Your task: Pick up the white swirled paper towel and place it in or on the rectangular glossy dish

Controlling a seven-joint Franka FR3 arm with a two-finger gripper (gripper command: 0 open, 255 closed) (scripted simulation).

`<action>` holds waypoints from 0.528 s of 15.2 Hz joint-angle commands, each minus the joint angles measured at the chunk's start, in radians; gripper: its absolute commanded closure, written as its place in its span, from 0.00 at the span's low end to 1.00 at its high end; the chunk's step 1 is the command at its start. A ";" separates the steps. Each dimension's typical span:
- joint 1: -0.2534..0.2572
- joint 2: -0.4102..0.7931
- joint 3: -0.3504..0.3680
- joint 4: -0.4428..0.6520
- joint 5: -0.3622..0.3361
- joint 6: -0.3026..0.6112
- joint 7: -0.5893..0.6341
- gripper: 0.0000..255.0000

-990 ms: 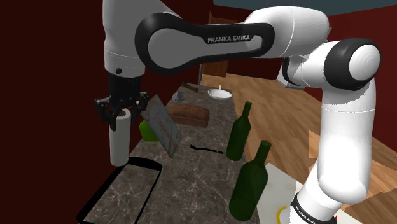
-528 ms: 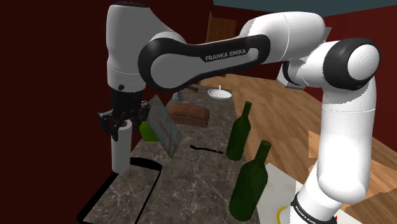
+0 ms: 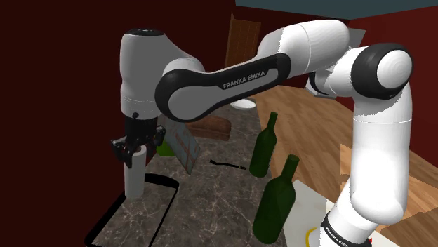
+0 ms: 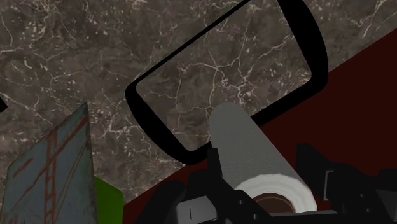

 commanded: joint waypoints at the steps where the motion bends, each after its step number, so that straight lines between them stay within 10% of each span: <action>1: -0.002 0.000 -0.001 -0.009 -0.002 0.010 0.002 1.00; 7: -0.001 0.000 -0.001 -0.009 -0.002 0.010 0.002 1.00; 8: -0.001 0.000 -0.001 -0.009 -0.002 0.010 0.002 0.00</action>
